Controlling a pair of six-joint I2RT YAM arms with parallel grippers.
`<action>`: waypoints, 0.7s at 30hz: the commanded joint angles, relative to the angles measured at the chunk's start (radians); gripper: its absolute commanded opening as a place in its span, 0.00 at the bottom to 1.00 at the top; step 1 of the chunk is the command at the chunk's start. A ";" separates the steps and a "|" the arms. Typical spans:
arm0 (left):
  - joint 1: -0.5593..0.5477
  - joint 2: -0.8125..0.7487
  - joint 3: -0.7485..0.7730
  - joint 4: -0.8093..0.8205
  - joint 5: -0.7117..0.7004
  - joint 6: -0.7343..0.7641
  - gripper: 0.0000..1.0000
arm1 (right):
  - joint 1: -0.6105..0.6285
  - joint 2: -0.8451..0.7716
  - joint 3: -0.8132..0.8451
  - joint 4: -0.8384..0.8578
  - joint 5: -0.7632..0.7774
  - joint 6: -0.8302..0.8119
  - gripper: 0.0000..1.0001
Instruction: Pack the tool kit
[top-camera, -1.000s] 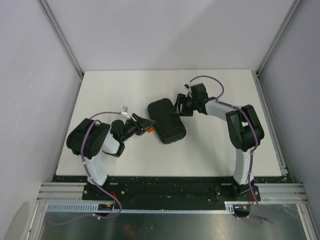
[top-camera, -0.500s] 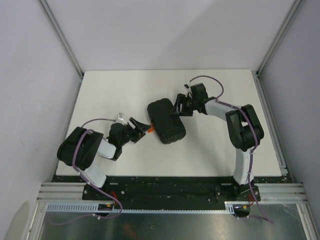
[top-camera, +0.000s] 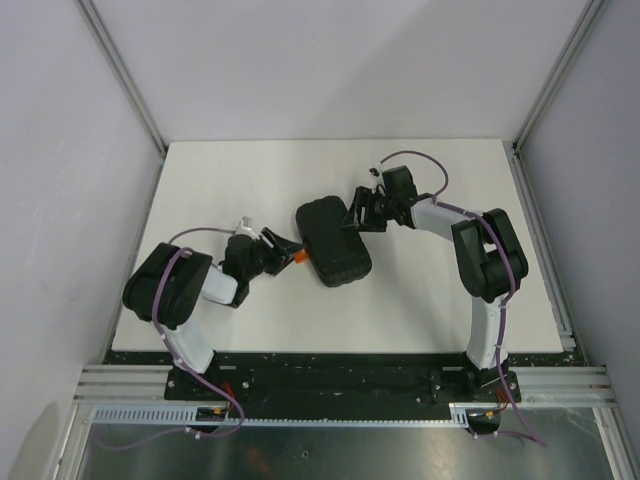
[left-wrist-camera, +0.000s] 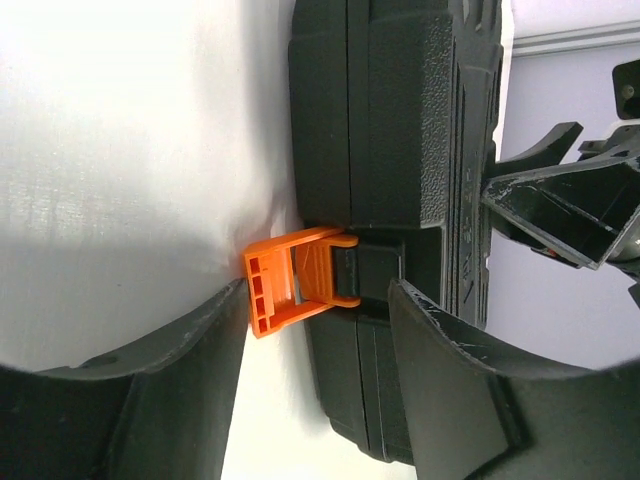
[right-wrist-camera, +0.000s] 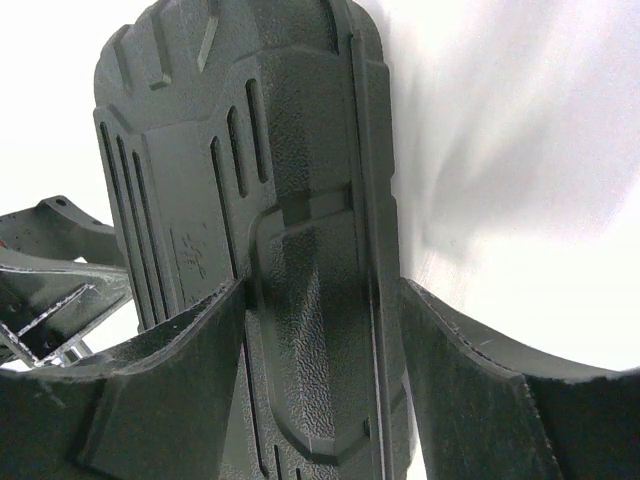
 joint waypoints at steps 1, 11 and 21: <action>-0.016 -0.062 0.014 0.006 0.016 0.008 0.60 | 0.016 0.086 -0.044 -0.174 0.082 -0.075 0.65; -0.021 -0.108 0.017 0.010 0.034 -0.009 0.61 | 0.022 0.091 -0.044 -0.177 0.091 -0.073 0.65; -0.028 -0.098 0.032 0.010 0.037 -0.009 0.63 | 0.025 0.102 -0.044 -0.182 0.097 -0.074 0.65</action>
